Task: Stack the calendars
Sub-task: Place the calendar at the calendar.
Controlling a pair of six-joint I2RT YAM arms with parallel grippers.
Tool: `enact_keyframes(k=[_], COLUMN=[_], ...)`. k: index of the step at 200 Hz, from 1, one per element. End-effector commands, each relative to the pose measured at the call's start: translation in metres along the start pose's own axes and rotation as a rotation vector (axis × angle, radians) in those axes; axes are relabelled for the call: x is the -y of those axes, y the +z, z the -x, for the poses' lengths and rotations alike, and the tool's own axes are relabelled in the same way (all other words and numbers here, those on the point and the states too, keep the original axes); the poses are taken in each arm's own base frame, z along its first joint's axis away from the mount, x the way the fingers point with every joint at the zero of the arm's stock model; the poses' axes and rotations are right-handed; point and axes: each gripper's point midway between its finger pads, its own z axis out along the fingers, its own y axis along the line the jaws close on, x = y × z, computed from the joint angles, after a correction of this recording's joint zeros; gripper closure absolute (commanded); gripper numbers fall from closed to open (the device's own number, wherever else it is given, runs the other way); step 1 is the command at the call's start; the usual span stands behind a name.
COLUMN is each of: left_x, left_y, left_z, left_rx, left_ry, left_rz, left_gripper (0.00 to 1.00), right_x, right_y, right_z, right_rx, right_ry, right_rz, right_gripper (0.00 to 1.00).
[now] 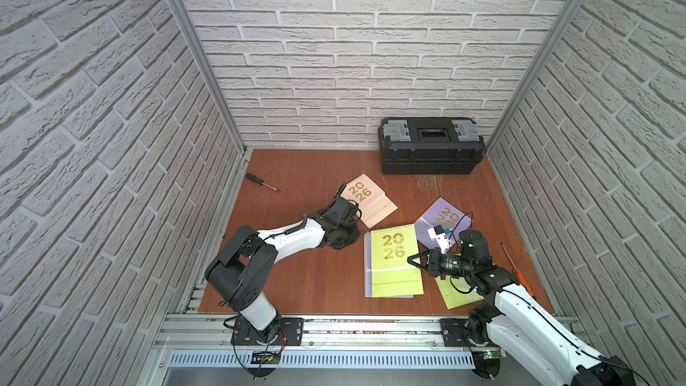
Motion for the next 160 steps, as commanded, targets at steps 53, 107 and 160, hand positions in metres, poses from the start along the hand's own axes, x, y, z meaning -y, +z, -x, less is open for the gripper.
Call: enact_keyframes(k=[53, 107, 160], left_x=[0.005, 0.004, 0.001], left_y=[0.016, 0.018, 0.022], left_z=[-0.008, -0.009, -0.011], left_rx=[-0.020, -0.025, -0.031], left_ry=[-0.009, -0.011, -0.017], left_rz=[-0.024, -0.021, -0.019], left_gripper=[1.00, 1.00, 1.00], right_x=[-0.015, -0.009, -0.003], right_y=[0.007, 0.013, 0.019], right_z=[0.013, 0.016, 0.019], right_rx=[0.019, 0.013, 0.007], right_ry=[-0.084, -0.077, -0.070], right_rz=[0.099, 0.098, 0.095], right_gripper=[0.97, 0.97, 0.97])
